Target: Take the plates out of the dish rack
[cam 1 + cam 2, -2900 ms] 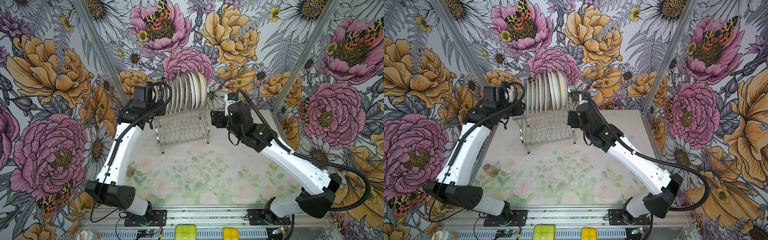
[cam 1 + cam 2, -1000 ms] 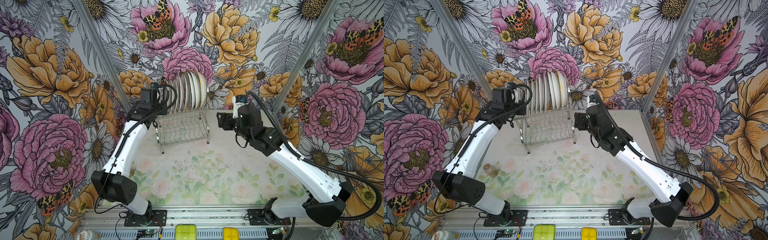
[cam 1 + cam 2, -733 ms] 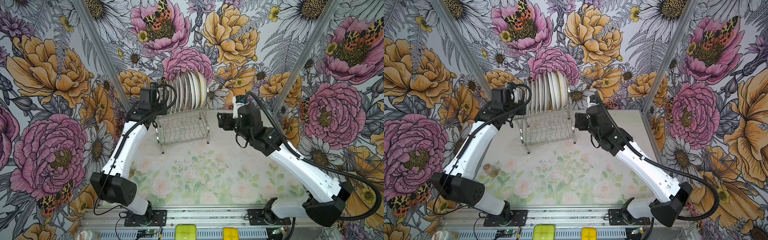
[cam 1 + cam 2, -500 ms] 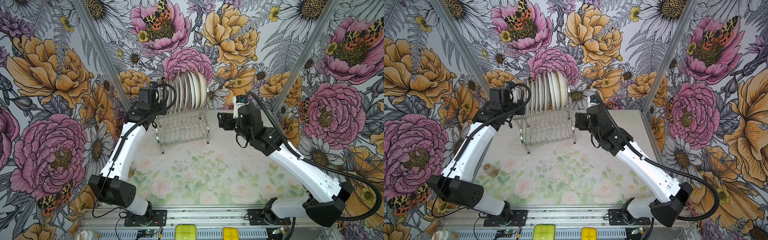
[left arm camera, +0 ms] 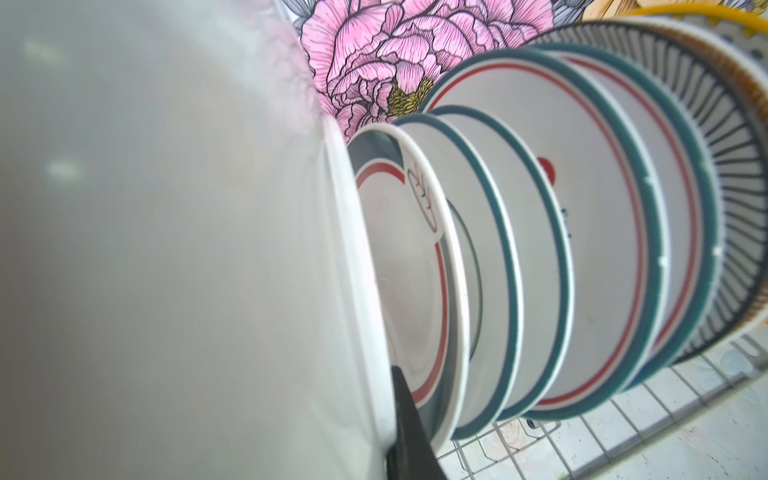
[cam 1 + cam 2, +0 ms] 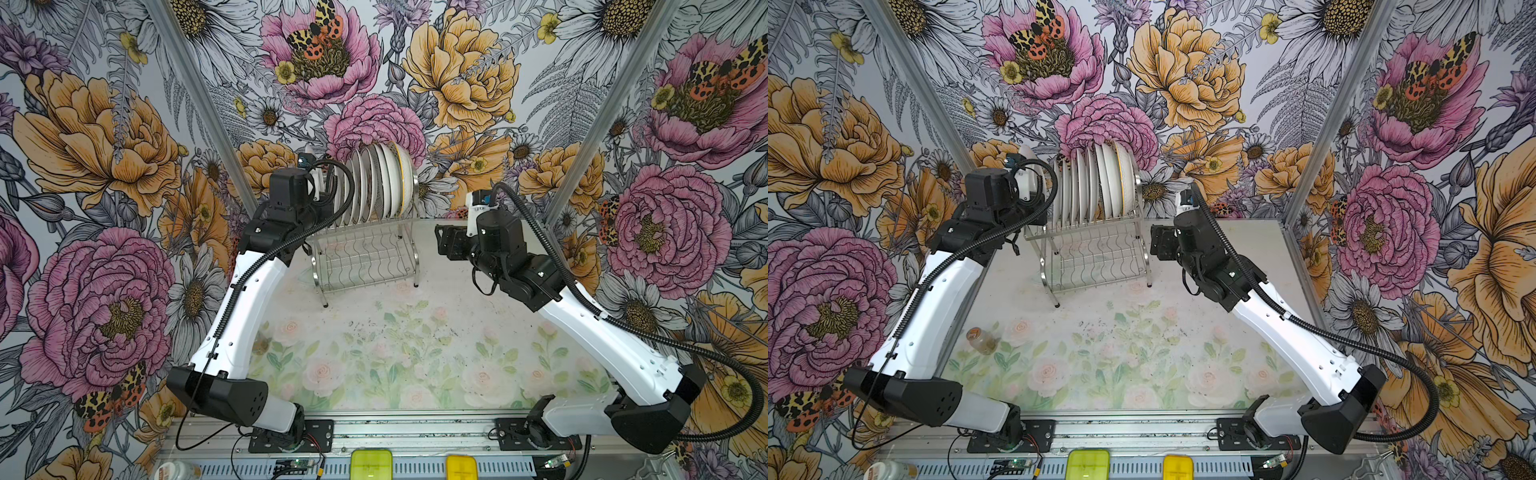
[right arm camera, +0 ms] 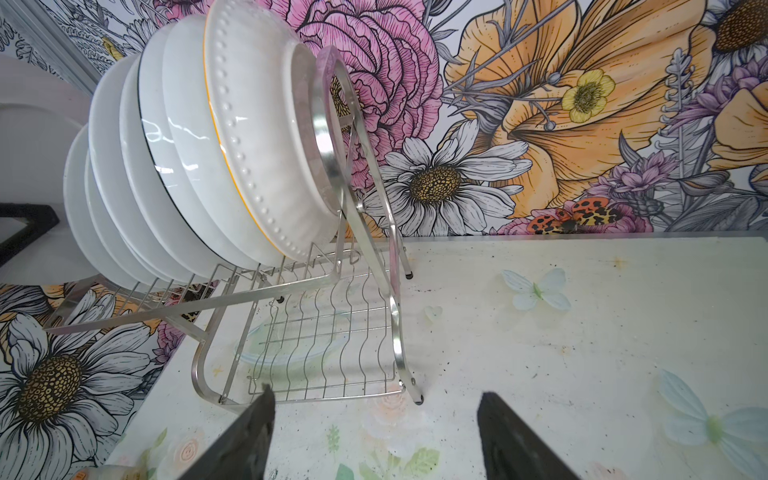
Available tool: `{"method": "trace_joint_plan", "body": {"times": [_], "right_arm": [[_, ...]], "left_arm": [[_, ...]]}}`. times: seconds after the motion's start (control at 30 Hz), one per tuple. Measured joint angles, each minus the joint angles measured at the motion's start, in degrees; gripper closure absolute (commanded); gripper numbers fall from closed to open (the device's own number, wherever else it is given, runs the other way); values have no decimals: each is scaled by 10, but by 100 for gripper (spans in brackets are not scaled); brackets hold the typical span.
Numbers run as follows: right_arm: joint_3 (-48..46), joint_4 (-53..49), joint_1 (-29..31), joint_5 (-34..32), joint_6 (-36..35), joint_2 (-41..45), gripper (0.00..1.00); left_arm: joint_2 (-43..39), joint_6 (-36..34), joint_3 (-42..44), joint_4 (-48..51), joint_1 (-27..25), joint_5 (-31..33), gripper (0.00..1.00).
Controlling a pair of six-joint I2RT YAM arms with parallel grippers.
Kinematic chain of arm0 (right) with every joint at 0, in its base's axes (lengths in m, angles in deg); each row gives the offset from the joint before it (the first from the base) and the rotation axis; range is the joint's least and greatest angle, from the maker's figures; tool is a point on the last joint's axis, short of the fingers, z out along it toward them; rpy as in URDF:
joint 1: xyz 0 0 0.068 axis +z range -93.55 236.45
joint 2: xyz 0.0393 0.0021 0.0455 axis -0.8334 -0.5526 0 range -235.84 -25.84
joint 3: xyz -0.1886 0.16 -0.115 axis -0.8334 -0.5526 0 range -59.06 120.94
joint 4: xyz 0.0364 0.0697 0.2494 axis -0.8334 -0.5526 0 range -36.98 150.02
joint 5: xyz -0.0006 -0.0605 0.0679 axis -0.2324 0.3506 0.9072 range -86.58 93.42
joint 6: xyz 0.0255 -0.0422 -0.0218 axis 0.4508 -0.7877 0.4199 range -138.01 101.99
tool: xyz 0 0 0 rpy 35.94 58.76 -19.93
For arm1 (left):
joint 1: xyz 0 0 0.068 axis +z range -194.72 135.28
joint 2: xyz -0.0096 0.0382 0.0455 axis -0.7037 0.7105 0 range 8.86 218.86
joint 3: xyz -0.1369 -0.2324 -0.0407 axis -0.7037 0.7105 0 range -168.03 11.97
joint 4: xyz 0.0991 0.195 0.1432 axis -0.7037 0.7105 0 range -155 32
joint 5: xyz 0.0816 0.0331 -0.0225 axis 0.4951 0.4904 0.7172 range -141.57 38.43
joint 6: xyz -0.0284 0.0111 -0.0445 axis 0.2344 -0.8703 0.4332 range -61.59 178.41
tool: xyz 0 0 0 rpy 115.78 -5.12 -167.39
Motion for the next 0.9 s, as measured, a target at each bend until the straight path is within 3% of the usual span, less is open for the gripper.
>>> {"method": "trace_joint_plan", "body": {"times": [0.23,0.5,0.9], "right_arm": [[-3,0,-4,-2,0,13,21],[-40,4,-19,-21,4,83,19],[-125,6,-78,-30,44,188,17]], "left_arm": [[-40,-11,-21,0,-48,30,100],[-90,-50,-12,-1,-179,101,100],[-122,-66,103,1,-351,199,100]]}}
